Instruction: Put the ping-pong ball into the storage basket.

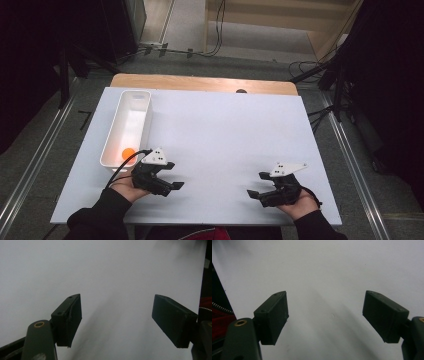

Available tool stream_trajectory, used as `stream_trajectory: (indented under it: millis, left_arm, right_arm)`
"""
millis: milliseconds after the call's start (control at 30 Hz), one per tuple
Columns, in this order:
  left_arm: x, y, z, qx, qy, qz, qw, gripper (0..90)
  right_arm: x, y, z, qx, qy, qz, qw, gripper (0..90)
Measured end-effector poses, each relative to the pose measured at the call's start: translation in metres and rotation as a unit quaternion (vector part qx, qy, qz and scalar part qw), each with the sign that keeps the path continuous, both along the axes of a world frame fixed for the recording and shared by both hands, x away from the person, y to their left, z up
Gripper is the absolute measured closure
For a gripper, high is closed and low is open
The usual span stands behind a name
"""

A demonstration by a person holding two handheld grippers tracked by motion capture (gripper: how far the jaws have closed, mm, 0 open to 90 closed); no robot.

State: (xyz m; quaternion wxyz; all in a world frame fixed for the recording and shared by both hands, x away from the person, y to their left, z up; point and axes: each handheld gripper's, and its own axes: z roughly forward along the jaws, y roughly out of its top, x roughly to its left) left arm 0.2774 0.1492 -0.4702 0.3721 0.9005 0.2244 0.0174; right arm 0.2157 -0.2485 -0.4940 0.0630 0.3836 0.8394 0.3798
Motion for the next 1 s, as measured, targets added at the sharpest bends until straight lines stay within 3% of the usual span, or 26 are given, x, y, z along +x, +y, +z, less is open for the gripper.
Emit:
stream_trajectory:
  millis: [400,1000]
  left_arm:
    - [-0.003,0.01,-0.003,-0.001,0.01,-0.014,0.9999,24.0]
    - [-0.009,0.029,-0.008,0.003,0.012,-0.012,0.9998,22.8]
  right_arm:
    - [0.0,0.0,0.0,0.0,0.0,0.0,1.0,19.3]
    - [0.0,0.0,0.0,-0.001,0.003,0.001,1.0,19.3]
